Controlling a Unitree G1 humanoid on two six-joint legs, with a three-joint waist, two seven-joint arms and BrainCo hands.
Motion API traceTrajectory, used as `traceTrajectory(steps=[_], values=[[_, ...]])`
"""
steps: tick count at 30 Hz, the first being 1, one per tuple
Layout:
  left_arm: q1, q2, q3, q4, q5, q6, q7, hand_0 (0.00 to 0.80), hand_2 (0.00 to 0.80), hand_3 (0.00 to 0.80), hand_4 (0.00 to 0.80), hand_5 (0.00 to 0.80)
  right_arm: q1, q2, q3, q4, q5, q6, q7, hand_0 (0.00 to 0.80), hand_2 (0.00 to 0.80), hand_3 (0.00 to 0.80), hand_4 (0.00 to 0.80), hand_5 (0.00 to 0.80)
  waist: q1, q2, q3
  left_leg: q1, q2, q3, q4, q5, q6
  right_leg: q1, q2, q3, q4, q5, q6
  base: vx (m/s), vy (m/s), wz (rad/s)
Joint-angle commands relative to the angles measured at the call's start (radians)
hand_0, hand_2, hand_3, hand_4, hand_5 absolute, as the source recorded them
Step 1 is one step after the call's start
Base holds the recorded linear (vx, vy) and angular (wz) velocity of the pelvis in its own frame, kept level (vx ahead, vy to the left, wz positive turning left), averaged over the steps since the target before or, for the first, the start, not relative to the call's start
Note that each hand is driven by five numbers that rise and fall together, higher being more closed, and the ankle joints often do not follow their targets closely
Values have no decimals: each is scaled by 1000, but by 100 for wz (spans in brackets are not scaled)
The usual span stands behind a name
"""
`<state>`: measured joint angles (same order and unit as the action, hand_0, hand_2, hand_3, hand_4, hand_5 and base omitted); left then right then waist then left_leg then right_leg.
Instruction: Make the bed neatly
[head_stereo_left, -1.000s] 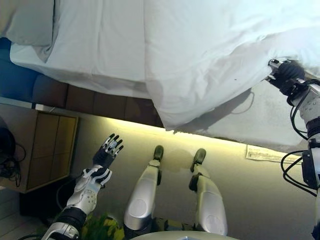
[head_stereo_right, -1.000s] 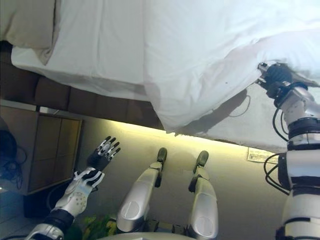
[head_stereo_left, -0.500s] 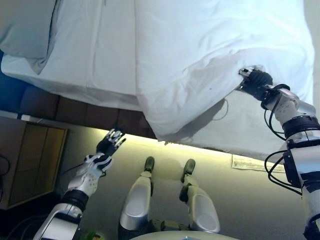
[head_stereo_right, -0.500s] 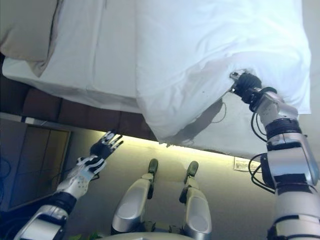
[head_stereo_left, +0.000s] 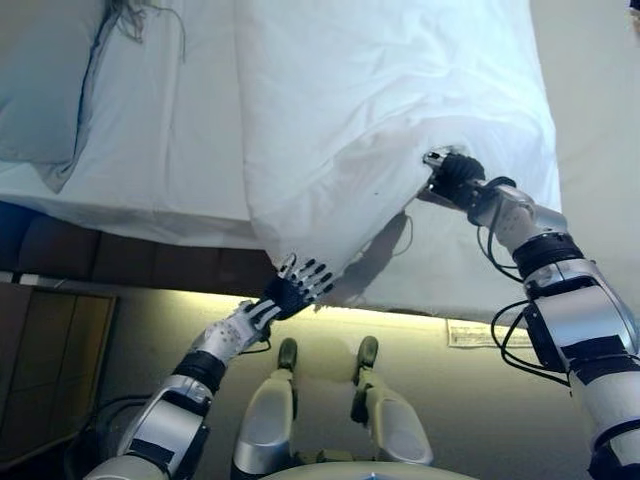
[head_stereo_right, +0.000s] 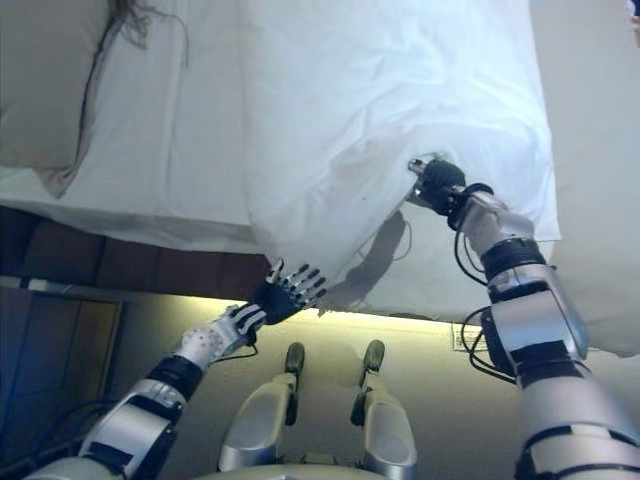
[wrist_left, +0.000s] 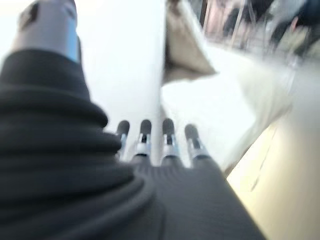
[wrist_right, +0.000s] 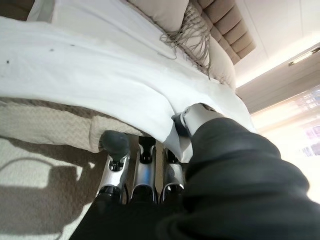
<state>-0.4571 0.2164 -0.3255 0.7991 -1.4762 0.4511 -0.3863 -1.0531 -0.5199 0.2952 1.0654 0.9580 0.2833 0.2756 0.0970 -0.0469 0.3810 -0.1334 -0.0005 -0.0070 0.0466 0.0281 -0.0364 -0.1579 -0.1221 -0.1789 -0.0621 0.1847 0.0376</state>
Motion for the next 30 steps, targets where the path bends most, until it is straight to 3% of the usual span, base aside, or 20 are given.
traceTrajectory(steps=[1,8,13,19,24,30], values=[[-61,-73,-35,59,-187,47,19,0,0,0,0,0,-129,24,40,-64,56,-66,7,800,800,800,800,800,2,-21,-84,37,55,30,-120,57,-11,35,-53,15,46,-34,98,13,-64,-11],[-107,-179,15,87,-496,-13,103,0,0,0,0,0,-116,88,14,-83,62,-88,-17,800,800,800,800,800,-15,-80,-90,47,73,35,-118,46,-17,43,-36,28,47,-40,96,22,-80,-4],[-100,-272,29,82,-496,-102,56,0,0,0,0,0,-83,109,8,-126,84,-98,-39,800,800,800,800,800,-21,-117,-92,54,86,33,-118,41,-20,49,-23,28,48,-39,96,32,-98,-2],[-133,-351,34,28,-496,-296,-28,0,0,0,0,0,-49,128,4,-171,79,-97,-40,800,800,800,800,800,-42,-152,-96,61,103,44,-113,33,-30,57,-7,31,45,-44,91,24,-55,-3],[-175,-388,26,6,-496,-416,42,0,0,0,0,0,-39,130,10,-204,84,-85,-54,800,800,800,800,800,-65,-167,-96,63,114,55,-109,29,-37,59,1,33,46,-52,87,13,-33,-13],[-181,-410,1,59,-496,-452,82,0,0,0,0,0,-28,128,44,-252,113,-82,-56,800,800,800,800,800,-95,-178,-92,63,125,72,-114,34,-43,52,9,39,48,-55,83,0,-12,-1]])
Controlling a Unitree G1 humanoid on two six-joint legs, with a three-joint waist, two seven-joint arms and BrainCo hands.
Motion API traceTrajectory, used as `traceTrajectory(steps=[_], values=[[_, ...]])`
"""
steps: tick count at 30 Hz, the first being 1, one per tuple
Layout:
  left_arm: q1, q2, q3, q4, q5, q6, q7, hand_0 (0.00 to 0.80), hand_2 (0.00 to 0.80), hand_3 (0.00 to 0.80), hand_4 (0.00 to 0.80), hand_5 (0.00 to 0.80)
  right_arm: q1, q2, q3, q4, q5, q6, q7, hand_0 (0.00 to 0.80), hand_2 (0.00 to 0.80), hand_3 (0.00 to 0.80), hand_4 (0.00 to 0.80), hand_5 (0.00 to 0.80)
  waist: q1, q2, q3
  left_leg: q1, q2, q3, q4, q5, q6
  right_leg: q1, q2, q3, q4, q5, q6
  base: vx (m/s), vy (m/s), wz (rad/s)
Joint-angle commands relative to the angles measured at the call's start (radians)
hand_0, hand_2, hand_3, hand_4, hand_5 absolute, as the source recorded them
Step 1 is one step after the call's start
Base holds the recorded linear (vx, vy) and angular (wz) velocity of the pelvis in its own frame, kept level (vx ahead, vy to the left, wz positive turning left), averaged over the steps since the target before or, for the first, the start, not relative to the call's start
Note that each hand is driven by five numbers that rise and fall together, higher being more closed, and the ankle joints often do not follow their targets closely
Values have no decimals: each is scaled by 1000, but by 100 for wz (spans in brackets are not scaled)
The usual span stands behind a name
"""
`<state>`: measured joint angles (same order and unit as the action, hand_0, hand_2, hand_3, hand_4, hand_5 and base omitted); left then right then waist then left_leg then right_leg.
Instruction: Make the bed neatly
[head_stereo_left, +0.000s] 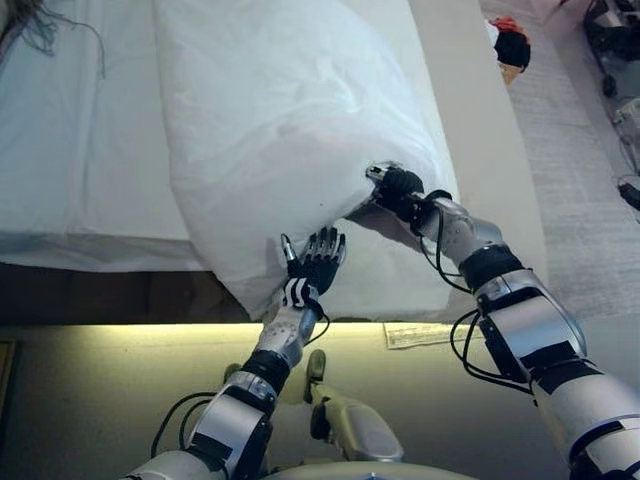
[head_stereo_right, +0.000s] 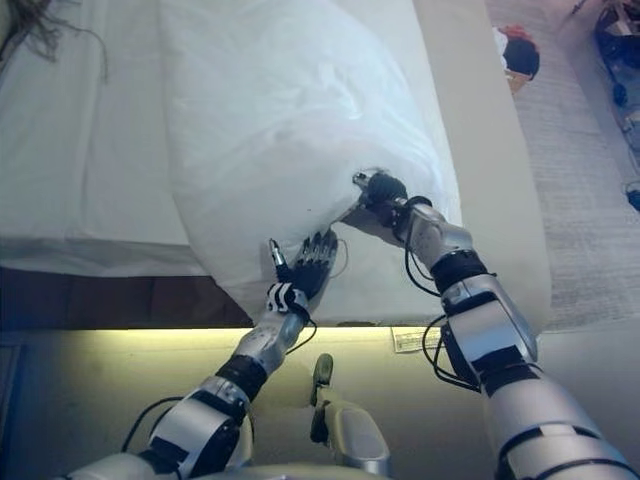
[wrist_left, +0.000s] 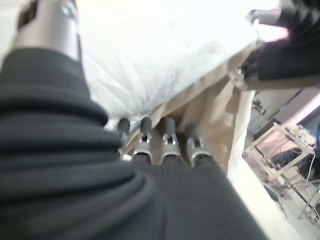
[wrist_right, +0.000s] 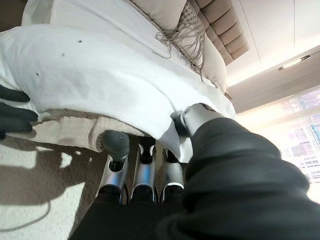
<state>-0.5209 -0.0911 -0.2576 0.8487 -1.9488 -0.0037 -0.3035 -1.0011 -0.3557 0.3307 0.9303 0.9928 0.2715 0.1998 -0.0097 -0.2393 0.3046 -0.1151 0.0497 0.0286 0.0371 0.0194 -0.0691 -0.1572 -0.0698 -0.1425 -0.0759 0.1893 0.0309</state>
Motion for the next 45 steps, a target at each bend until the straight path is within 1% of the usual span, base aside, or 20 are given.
traceTrajectory(steps=[1,4,6,12,13,16,20,26,32,36,40,43,44,45], values=[[-119,-104,-68,14,-23,3,0,0,0,0,0,0,-81,-37,12,-117,80,-71,24,800,800,800,800,800,10,15,-15,44,75,38,-104,43,-11,50,-43,3,62,-60,89,0,0,0],[-128,-109,-76,39,-23,15,18,0,0,0,0,0,-93,-30,26,-112,75,-72,39,800,800,800,800,800,0,18,-9,45,78,45,-102,43,-14,47,-42,10,63,-62,86,-6,12,-11],[-133,-114,-88,53,-23,19,53,0,0,0,0,0,-106,-30,39,-115,79,-71,38,800,800,800,800,800,-6,19,-2,42,79,50,-100,44,-16,44,-43,12,63,-61,86,-19,2,-16],[-120,-140,-127,84,-23,34,121,0,0,0,0,0,-129,-23,61,-144,78,-82,9,800,800,800,800,800,-13,30,20,33,78,54,-103,50,-19,31,-45,12,62,-58,84,-37,6,-2],[-113,-139,-132,102,-23,47,129,0,0,0,0,0,-135,-28,68,-152,81,-82,8,800,800,800,800,800,-14,33,24,30,77,54,-102,51,-20,29,-45,11,63,-58,84,0,0,0],[-110,-134,-129,129,-23,78,95,0,0,0,0,0,-144,-29,84,-162,81,-87,6,800,800,800,800,800,-18,35,32,29,78,56,-105,56,-22,26,-46,13,63,-57,83,-15,3,-5],[-122,-128,-125,131,-23,97,29,0,0,0,0,0,-170,-33,93,-143,76,-78,14,800,800,800,800,800,-23,44,37,34,78,61,-109,61,-27,27,-47,19,60,-55,84,-12,27,-5],[-153,-119,-125,96,-23,89,-34,0,0,0,0,0,-178,-47,92,-127,71,-57,31,800,800,800,800,800,-27,58,40,35,76,59,-111,64,-30,26,-51,19,62,-58,83,-4,8,-1],[-191,-93,-94,65,-23,69,-100,0,0,0,0,0,-187,-51,86,-117,58,-33,33,800,800,800,800,800,-29,75,37,39,74,55,-112,67,-34,27,-54,20,65,-64,79,-4,11,0],[-224,-74,-81,38,-23,54,-107,0,0,0,0,0,-193,-46,80,-106,48,-26,26,800,800,800,800,800,-30,86,36,39,72,52,-113,69,-35,27,-55,21,65,-66,77,-3,8,0],[-245,-62,-91,9,-23,13,-56,0,0,0,0,0,-194,-43,73,-94,41,-19,22,800,800,800,800,800,-28,95,32,39,68,42,-115,69,-34,27,-57,19,67,-68,77,0,0,0],[-260,-48,-110,19,-23,-78,38,0,0,0,0,0,-198,-31,74,-81,39,-25,18,800,800,800,800,800,-27,103,27,42,63,38,-116,70,-34,30,-58,17,65,-67,78,0,0,0],[-264,-47,-110,23,-23,-100,57,0,0,0,0,0,-200,-27,75,-78,39,-27,18,800,800,800,800,800,-27,104,24,43,62,38,-116,70,-33,31,-58,17,64,-67,77,0,0,0],[-270,-44,-109,26,-23,-106,66,0,0,0,0,0,-203,-22,74,-74,36,-28,19,800,800,800,800,800,-28,106,22,43,61,37,-117,70,-33,32,-58,18,63,-68,78,0,0,0]])
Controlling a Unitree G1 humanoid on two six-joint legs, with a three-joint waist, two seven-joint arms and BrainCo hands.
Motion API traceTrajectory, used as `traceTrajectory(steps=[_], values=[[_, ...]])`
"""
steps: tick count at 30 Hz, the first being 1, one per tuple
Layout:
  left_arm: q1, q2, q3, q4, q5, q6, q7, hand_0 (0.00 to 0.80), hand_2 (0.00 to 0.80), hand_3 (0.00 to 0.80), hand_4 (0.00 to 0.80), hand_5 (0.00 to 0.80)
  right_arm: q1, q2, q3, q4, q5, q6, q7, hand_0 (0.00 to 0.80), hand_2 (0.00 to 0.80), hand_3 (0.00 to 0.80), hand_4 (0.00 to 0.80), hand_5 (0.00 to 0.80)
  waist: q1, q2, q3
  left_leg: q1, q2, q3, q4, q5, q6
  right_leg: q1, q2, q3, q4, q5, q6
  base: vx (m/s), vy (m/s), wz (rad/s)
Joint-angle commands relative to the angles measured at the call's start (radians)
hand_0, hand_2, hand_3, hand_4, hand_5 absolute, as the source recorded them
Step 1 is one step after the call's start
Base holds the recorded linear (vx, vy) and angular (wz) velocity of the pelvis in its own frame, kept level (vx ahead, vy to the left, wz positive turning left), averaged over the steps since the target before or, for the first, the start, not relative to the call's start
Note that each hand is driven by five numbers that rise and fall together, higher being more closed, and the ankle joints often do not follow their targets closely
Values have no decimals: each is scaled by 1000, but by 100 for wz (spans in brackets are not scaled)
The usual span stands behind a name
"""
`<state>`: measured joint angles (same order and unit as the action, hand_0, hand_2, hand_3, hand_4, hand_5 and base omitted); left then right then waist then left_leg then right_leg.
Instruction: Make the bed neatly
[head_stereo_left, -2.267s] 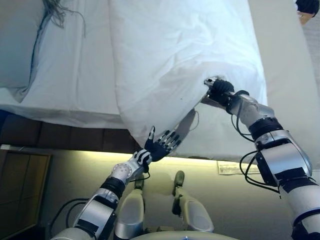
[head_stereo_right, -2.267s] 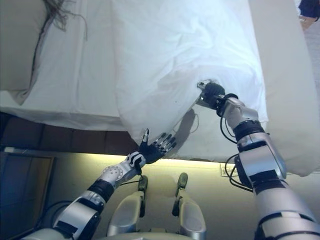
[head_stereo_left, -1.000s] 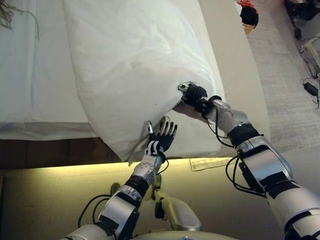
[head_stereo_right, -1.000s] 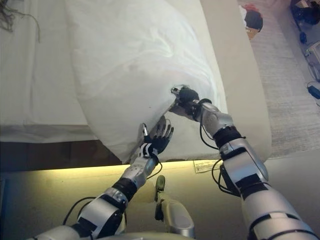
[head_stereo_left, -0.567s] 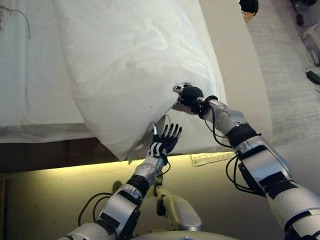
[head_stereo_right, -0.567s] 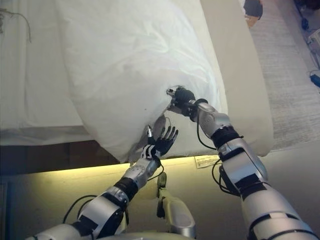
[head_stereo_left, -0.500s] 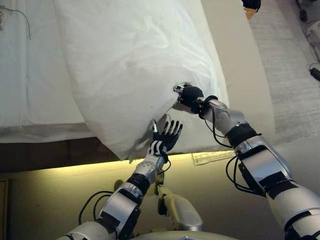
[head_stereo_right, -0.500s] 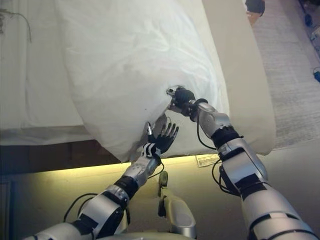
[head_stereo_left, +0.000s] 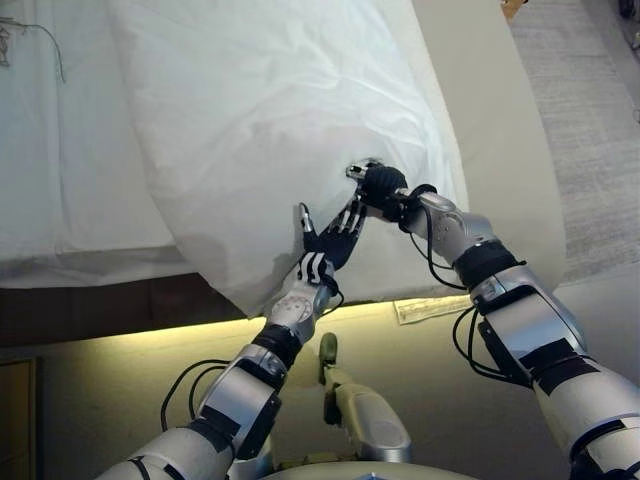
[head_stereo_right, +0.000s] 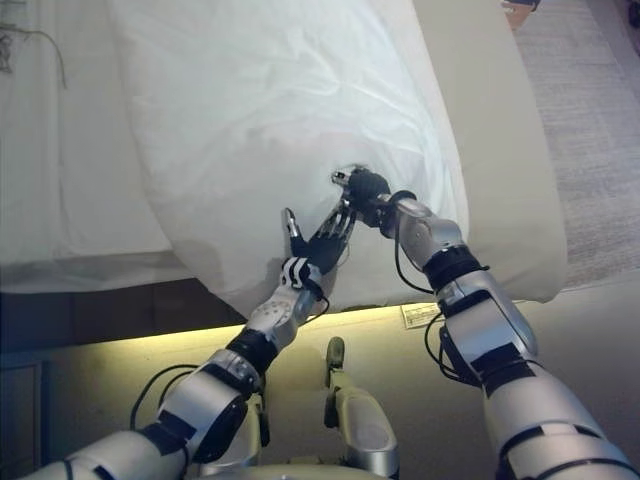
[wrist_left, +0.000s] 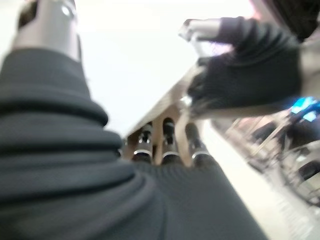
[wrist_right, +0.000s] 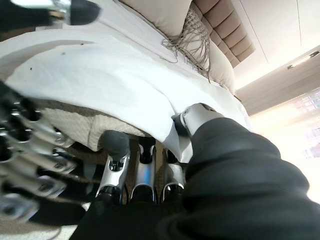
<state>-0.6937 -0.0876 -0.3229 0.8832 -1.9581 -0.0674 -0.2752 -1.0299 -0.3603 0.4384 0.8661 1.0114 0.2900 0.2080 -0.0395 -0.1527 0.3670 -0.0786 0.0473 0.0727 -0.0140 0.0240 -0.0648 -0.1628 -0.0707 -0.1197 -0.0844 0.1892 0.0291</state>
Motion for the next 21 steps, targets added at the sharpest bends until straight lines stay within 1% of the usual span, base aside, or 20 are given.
traceTrajectory(steps=[1,6,10,15,16,17,18,19,20,21], values=[[-101,-50,-43,-4,-14,-56,38,0,0,0,0,0,-175,-15,-34,-6,15,-47,13,800,800,800,800,800,1,23,-45,9,62,-7,-65,65,-37,39,-58,-5,72,-68,80,0,0,0],[-107,-80,-46,-38,-14,-144,72,0,0,0,0,0,-164,-2,-40,-3,-5,-51,14,800,800,800,800,800,-2,36,-55,16,57,-10,-63,63,-35,46,-61,-2,74,-72,81,0,0,0],[-111,-97,-50,-57,-14,-185,101,0,0,0,0,0,-159,0,-53,4,-19,-51,11,800,800,800,800,800,-3,46,-59,22,53,-14,-62,62,-34,53,-65,-4,74,-75,82,0,0,0],[-103,-94,-44,-64,-14,-243,132,0,0,0,0,0,-143,-10,-72,-2,-30,-42,5,800,800,800,800,800,0,60,-64,28,47,-23,-63,62,-34,62,-72,-9,76,-79,84,0,0,0],[-102,-91,-41,-61,-14,-241,128,41,41,41,41,41,-142,-11,-75,-1,-32,-41,6,800,800,800,800,800,1,62,-64,28,46,-25,-63,63,-34,63,-73,-10,76,-80,85,0,0,0],[-103,-88,-38,-57,-14,-239,127,53,53,53,53,53,-141,-12,-77,1,-32,-39,5,800,800,800,800,800,2,63,-66,29,45,-26,-63,63,-34,64,-74,-11,76,-80,85,0,0,0],[-105,-86,-36,-57,-14,-238,130,207,207,207,207,207,-141,-11,-77,3,-31,-39,2,800,800,800,800,800,3,64,-67,29,44,-28,-64,63,-34,65,-74,-13,75,-80,85,0,0,0],[-106,-79,-36,-57,-14,-237,134,411,411,411,411,411,-139,-13,-78,6,-28,-37,1,800,800,800,800,800,4,66,-69,32,44,-31,-64,63,-33,65,-75,-13,77,-80,86,0,0,0],[-107,-78,-35,-57,-14,-240,136,464,464,464,464,464,-138,-12,-79,5,-29,-36,-1,800,800,800,800,800,4,67,-70,33,44,-33,-65,63,-33,67,-76,-13,77,-81,86,0,0,0],[-109,-74,-33,-56,-14,-240,136,800,800,800,800,800,-135,-11,-79,5,-28,-36,-4,800,800,800,800,800,5,68,-72,34,43,-35,-65,63,-33,68,-76,-13,77,-80,87,22,1,3]])
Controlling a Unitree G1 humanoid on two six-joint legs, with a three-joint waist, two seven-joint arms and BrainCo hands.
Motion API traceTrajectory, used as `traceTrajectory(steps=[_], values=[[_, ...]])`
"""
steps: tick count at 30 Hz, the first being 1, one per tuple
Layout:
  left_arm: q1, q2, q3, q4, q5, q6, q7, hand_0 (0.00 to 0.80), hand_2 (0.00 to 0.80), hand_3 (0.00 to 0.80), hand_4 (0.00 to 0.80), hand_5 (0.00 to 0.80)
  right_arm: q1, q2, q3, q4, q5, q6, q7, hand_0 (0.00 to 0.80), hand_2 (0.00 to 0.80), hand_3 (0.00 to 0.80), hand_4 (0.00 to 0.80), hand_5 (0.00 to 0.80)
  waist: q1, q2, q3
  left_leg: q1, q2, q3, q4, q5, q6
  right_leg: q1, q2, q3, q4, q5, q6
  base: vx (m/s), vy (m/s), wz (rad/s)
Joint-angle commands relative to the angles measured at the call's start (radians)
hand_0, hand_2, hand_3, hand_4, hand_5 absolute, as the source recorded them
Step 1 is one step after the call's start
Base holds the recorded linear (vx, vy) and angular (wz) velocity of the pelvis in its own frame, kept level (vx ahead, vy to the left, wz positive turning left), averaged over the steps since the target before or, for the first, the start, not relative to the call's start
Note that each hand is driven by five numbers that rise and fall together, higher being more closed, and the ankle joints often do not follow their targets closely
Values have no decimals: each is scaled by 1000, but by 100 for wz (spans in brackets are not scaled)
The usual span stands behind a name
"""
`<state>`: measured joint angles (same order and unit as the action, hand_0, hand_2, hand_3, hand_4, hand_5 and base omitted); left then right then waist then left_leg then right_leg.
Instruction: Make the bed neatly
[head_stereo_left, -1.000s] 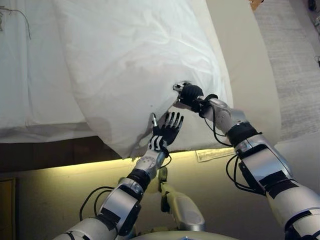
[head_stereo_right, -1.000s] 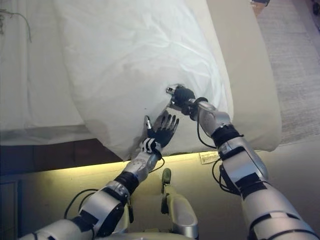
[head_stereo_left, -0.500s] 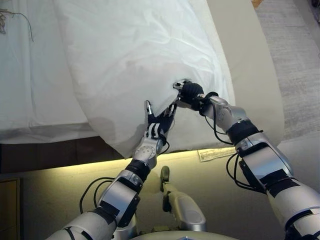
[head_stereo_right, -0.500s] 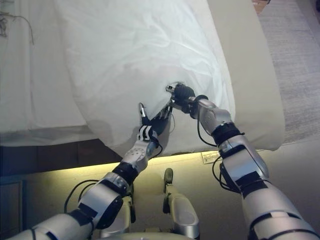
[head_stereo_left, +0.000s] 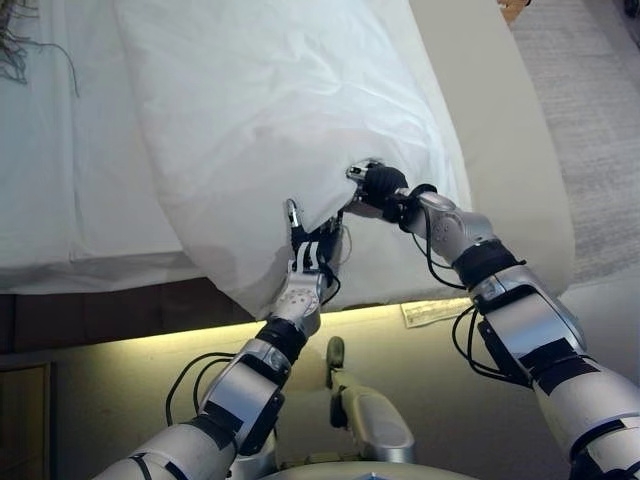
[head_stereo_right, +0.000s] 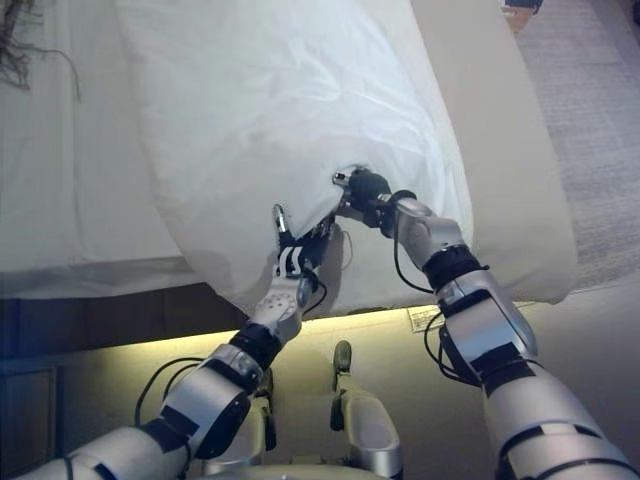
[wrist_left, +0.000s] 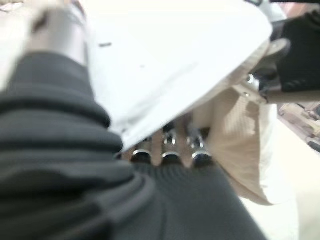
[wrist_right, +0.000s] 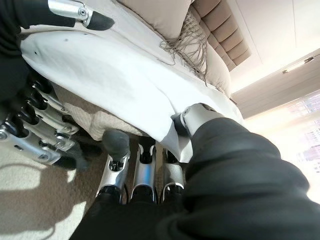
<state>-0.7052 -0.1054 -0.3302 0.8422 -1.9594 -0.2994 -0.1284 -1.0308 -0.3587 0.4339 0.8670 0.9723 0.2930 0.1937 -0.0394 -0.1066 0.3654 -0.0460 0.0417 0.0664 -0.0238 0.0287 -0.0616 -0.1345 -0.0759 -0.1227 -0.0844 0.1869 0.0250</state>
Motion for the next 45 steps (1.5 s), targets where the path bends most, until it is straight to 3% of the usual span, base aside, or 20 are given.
traceTrajectory(steps=[1,12,13,14,15,20,28,33,37,45], values=[[-97,-49,-24,-19,-13,-4,-17,800,800,800,800,800,-128,-16,-76,5,10,-39,14,800,800,800,800,800,7,23,-71,2,47,-30,-56,58,-36,41,-72,-11,77,-78,92,19,0,3],[-109,-21,-28,-31,-12,12,-51,800,800,800,800,800,-102,-26,-78,31,-46,-4,6,800,800,800,800,800,19,25,-85,16,45,-37,-56,55,-35,61,-78,-23,76,-81,95,12,0,5],[-108,-21,-24,-32,0,14,-50,800,800,800,800,800,-99,-29,-79,36,-56,4,-7,527,527,527,527,527,20,26,-88,17,44,-38,-56,55,-34,64,-79,-24,75,-81,95,0,0,0],[-108,-19,-23,-34,3,17,-50,800,800,800,800,800,-96,-32,-80,42,-65,11,-14,304,304,304,304,304,20,26,-90,19,44,-39,-57,55,-34,66,-80,-25,74,-80,96,0,0,0],[-108,-12,-19,-35,10,20,-52,800,800,800,800,800,-88,-40,-84,58,-84,26,-30,0,0,0,0,0,22,27,-96,22,43,-39,-58,54,-34,70,-82,-26,74,-80,97,20,7,4],[-96,39,7,-65,47,34,-32,800,800,800,800,800,-33,-72,-87,103,-148,84,18,0,0,0,0,0,33,31,-119,39,39,-48,-61,49,-32,93,-88,-35,67,-82,101,30,19,5],[34,137,53,-130,138,124,-26,800,800,800,800,800,227,-80,-93,141,-295,183,215,0,0,0,0,0,69,41,-181,82,25,-69,-64,37,-21,149,-102,-63,64,-87,104,77,22,10],[163,186,112,-153,243,213,-61,800,800,800,800,800,442,-42,-97,180,-388,156,334,0,0,0,0,0,95,50,-225,115,15,-85,-64,30,-10,196,-104,-80,59,-90,102,120,24,10],[277,233,183,-161,312,269,-117,800,800,800,800,800,599,-20,-165,201,-407,127,372,0,0,0,0,0,114,60,-247,135,8,-94,-64,27,-2,225,-106,-88,56,-92,100,83,23,12],[446,315,352,-178,433,350,-184,800,800,800,800,800,760,-10,-347,235,-316,64,278,0,0,0,0,0,147,78,-268,159,-1,-118,-64,21,11,257,-106,-95,66,-109,94,56,25,11]])
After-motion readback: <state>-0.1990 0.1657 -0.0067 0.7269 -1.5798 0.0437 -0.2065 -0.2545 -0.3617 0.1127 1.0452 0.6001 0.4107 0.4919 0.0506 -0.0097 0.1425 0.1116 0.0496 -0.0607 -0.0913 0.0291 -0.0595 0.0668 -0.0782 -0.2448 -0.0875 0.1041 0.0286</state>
